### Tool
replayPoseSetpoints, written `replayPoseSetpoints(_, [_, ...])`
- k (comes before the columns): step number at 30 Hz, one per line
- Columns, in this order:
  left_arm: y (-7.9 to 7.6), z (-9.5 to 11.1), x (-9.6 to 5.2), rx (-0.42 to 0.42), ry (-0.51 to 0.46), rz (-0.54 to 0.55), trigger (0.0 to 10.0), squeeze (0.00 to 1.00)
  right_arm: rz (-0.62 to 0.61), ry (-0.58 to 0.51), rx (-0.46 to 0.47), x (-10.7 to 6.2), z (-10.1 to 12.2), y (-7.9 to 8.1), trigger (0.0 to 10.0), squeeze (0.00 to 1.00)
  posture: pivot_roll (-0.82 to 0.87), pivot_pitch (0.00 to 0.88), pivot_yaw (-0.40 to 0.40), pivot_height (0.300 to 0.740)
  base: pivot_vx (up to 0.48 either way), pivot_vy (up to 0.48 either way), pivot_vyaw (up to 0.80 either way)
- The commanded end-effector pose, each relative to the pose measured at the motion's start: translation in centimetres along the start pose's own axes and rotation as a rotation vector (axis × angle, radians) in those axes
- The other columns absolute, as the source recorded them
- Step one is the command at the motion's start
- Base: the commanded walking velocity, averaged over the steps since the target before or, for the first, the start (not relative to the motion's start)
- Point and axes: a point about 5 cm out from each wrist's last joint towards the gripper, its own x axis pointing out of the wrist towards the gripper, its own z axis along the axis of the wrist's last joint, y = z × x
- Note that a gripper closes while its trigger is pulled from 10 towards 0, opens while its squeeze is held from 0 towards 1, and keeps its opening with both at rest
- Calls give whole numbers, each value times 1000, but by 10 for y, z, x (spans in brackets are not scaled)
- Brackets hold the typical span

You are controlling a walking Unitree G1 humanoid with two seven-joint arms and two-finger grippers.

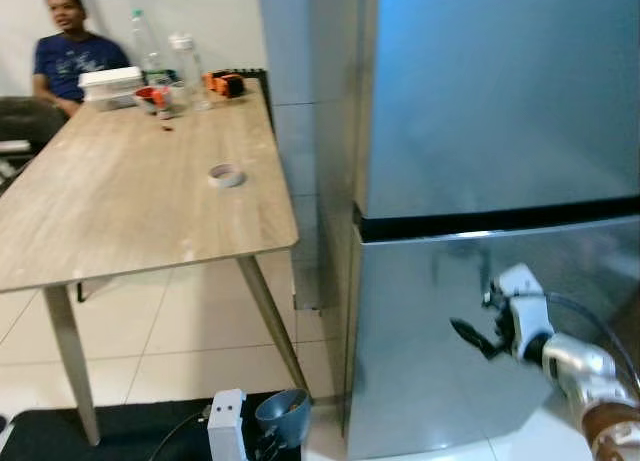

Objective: Restocking fridge

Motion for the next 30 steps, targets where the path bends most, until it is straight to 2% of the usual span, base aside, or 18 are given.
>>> replayPoseSetpoints(1, [4, 3, -2, 12, -13, 17, 10000, 0, 133, -87, -9, -1, 23, -2, 10000, 0, -104, 0, 4, 740, 0, 0, 0])
replayPoseSetpoints(2, [4, 3, -2, 12, -13, 17, 10000, 0, 133, -87, -9, -1, 23, -2, 10000, 0, -104, 0, 4, 740, 0, 0, 0])
replayPoseSetpoints(3, [4, 3, -2, 13, -15, 18, 10000, 0, 309, -148, -37, -2, 44, 1, 10000, 0, -102, 0, 2, 740, 0, 0, 0])
replayPoseSetpoints(4, [4, 3, -2, 13, -15, 18, 10000, 0, 309, -148, -37, -2, 44, 1, 10000, 0, -102, 0, 2, 740, 0, 0, 0])
replayPoseSetpoints(6, [4, 3, -2, 13, -17, 19, 10000, 0, 432, -175, -63, -4, 58, 3, 10000, 0, -101, 0, 1, 740, 0, 0, 0])
replayPoseSetpoints(7, [4, 2, -2, 13, -17, 20, 10000, 0, 493, -191, -81, -7, 67, 4, 10000, 71, -101, 0, 1, 740, 0, 0, 0])
replayPoseSetpoints(8, [4, 2, -2, 13, -17, 20, 10000, 0, 493, -191, -81, -7, 67, 4, 10000, 71, -101, 0, 1, 740, 0, 0, 0])
replayPoseSetpoints(9, [4, 2, -2, 13, -17, 21, 10000, 0, 525, -212, -96, -8, 75, 4, 10000, 227, -101, 0, 1, 740, 0, 0, 0])
replayPoseSetpoints(10, [4, 2, -3, 14, -17, 22, 10000, 0, 575, -233, -102, -11, 83, 5, 10000, 306, -101, 0, 1, 740, 0, 0, 0])
replayPoseSetpoints(11, [5, 2, -3, 14, -17, 23, 10000, 0, 602, -245, -105, -12, 86, 6, 10000, 306, -101, 0, 1, 740, 0, 0, 0])
replayPoseSetpoints(12, [5, 2, -3, 14, -17, 23, 10000, 0, 630, -260, -115, -14, 91, 7, 10000, 827, -101, 0, 1, 740, 0, 0, 0])
replayPoseSetpoints(13, [5, 1, -3, 14, -17, 23, 10000, 0, 652, -274, -126, -16, 96, 8, 10000, 957, -102, 0, -4, 740, 0, 0, 0])
replayPoseSetpoints(15, [4, 1, -3, 14, -17, 22, 10000, 0, 669, -303, -152, -18, 104, 9, 10000, 1000, -102, 0, -4, 740, 0, 0, 0])
replayPoseSetpoints(18, [4, 0, -3, 16, -16, 20, 10000, 0, 626, -387, -266, -20, 134, 7, 10000, 1000, -103, 0, -4, 740, 0, 0, 0])
replayPoseSetpoints(20, [4, 0, -3, 16, -15, 19, 10000, 0, 587, -381, -310, -20, 140, 5, 10000, 1000, -103, 0, -4, 740, 0, 0, 0])
replayPoseSetpoints(21, [4, 0, -3, 16, -15, 18, 10000, 0, 578, -344, -339, -20, 142, 4, 10000, 165, -103, 0, -4, 740, 0, 0, 0])
replayPoseSetpoints(22, [4, 0, -3, 17, -14, 17, 10000, 0, 591, -299, -376, -21, 143, 5, 10000, 0, -103, 0, -4, 740, 0, 0, 0])
replayPoseSetpoints(30, [3, 0, -3, 16, -15, 14, 10000, 0, 521, -119, -584, -19, 151, 6, 10000, 0, -105, 0, -7, 740, 0, 0, 0])
